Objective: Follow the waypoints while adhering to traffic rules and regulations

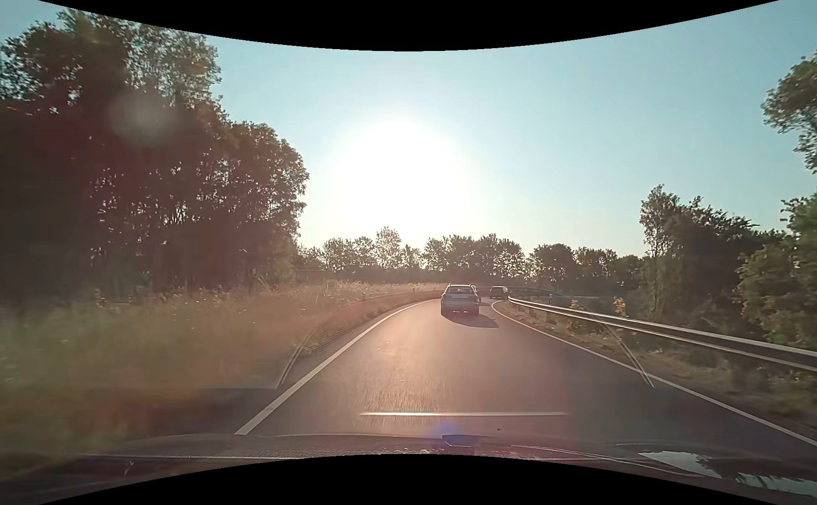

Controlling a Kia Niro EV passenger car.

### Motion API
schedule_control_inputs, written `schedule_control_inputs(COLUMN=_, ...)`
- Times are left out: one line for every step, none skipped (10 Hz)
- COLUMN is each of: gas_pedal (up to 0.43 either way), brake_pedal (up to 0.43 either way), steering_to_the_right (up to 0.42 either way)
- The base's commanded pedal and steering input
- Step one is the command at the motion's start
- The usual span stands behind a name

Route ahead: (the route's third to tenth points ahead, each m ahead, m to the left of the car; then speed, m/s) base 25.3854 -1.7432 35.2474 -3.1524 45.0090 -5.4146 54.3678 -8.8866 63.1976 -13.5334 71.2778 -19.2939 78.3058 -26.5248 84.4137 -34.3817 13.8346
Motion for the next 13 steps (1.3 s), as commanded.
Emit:
schedule_control_inputs(gas_pedal=0.169, brake_pedal=0.0, steering_to_the_right=0.006)
schedule_control_inputs(gas_pedal=0.177, brake_pedal=0.0, steering_to_the_right=0.008)
schedule_control_inputs(gas_pedal=0.189, brake_pedal=0.0, steering_to_the_right=0.011)
schedule_control_inputs(gas_pedal=0.189, brake_pedal=0.0, steering_to_the_right=0.015)
schedule_control_inputs(gas_pedal=0.22, brake_pedal=0.0, steering_to_the_right=0.018)
schedule_control_inputs(gas_pedal=0.22, brake_pedal=0.0, steering_to_the_right=0.019)
schedule_control_inputs(gas_pedal=0.22, brake_pedal=0.0, steering_to_the_right=0.021)
schedule_control_inputs(gas_pedal=0.228, brake_pedal=0.0, steering_to_the_right=0.027)
schedule_control_inputs(gas_pedal=0.228, brake_pedal=0.0, steering_to_the_right=0.031)
schedule_control_inputs(gas_pedal=0.228, brake_pedal=0.0, steering_to_the_right=0.033)
schedule_control_inputs(gas_pedal=0.228, brake_pedal=0.0, steering_to_the_right=0.034)
schedule_control_inputs(gas_pedal=0.228, brake_pedal=0.0, steering_to_the_right=0.034)
schedule_control_inputs(gas_pedal=0.228, brake_pedal=0.0, steering_to_the_right=0.035)
